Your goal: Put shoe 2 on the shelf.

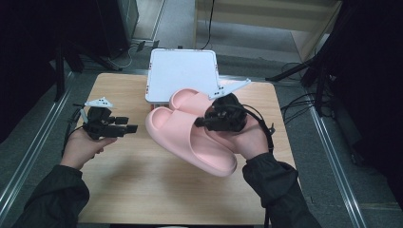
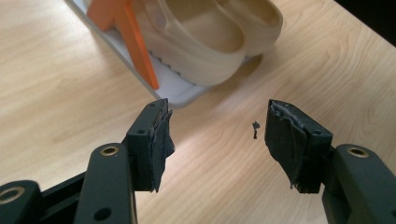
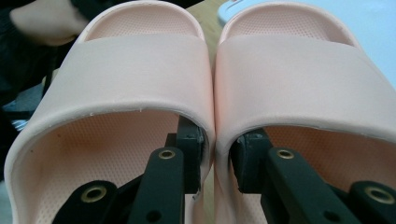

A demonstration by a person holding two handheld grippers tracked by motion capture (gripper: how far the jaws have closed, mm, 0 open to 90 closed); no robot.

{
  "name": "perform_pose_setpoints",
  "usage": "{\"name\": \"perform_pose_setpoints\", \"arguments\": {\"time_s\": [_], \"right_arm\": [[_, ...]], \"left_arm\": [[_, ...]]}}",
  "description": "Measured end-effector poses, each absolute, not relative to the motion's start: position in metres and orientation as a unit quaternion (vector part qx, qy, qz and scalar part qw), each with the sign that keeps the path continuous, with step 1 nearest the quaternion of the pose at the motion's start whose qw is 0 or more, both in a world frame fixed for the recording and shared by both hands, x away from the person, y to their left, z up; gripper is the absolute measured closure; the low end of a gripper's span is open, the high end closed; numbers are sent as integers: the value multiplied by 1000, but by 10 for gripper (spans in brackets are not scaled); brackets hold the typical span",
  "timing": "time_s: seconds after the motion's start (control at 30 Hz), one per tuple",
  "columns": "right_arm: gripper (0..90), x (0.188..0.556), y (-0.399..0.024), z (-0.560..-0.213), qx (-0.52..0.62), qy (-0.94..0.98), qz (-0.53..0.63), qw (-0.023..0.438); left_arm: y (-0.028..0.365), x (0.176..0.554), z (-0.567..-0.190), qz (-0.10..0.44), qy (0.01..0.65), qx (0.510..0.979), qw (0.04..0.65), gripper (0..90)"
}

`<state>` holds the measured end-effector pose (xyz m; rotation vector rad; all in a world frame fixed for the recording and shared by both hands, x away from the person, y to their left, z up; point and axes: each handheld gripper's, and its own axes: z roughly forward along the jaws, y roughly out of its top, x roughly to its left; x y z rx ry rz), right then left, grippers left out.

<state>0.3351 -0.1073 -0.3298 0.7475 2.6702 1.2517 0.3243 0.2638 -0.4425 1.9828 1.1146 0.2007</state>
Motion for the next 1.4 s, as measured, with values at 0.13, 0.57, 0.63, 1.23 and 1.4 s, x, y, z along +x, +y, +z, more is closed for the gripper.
{"name": "perform_pose_setpoints", "arguments": {"time_s": [0.13, 0.57, 0.63, 1.23, 1.4], "right_arm": [[754, 347, -102, -316, 242, 880, 403, 71], [753, 405, -69, -289, 278, 875, 379, 117], [753, 415, -62, -289, 295, 871, 372, 122], [754, 495, -15, -311, 477, 784, 345, 196], [753, 503, -1, -319, 511, 762, 330, 222]], "left_arm": [[262, 317, -450, 80, 439, 794, 414, 400], [265, 295, -462, 78, 443, 794, 409, 404], [264, 294, -463, 76, 444, 793, 410, 405], [248, 291, -469, 52, 427, 809, 400, 414], [249, 295, -471, 40, 430, 807, 403, 413]]}}
